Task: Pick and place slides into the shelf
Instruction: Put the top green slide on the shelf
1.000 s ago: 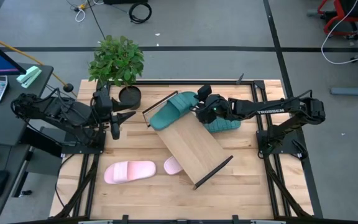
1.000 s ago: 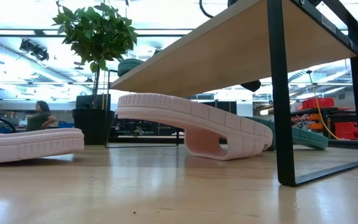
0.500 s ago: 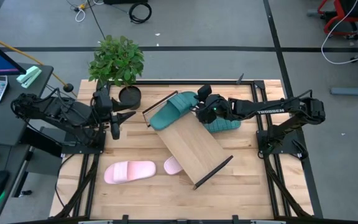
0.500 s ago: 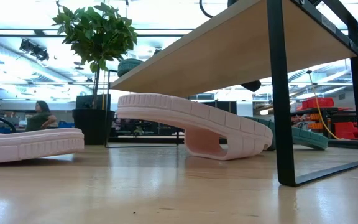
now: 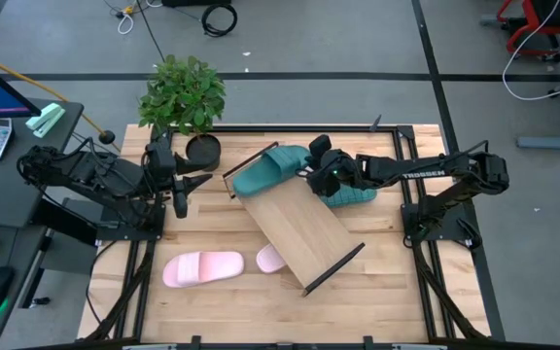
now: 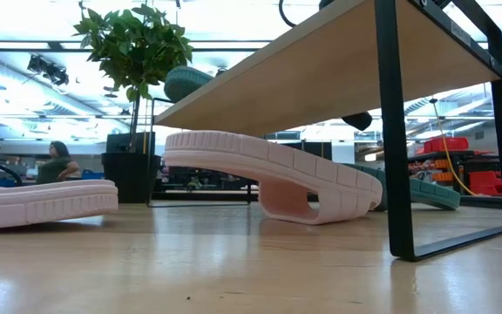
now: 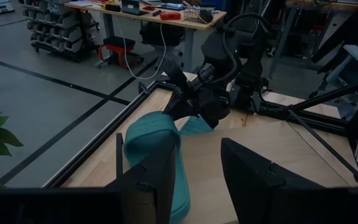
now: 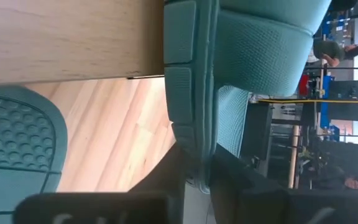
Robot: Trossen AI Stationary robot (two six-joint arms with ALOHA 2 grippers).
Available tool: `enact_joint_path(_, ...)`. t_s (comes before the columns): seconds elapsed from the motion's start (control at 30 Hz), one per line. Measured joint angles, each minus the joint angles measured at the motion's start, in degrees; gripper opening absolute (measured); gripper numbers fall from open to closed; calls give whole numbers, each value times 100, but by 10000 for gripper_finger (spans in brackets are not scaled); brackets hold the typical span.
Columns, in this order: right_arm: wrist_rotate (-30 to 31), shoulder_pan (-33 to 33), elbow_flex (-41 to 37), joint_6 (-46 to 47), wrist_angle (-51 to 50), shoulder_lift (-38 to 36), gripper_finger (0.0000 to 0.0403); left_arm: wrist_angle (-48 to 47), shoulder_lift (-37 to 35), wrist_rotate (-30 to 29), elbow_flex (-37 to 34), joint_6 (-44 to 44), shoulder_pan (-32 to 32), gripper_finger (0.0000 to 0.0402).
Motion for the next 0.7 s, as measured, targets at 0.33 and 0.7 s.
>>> enact_joint_path(0.33, 344, -116, 0, 5, -15, 0, 53, -2, 0, 0, 0, 0, 0, 136)
enact_joint_path(0.7, 287, -120, 0, 14, -34, 0, 85, -4, 2, 0, 0, 0, 0, 136)
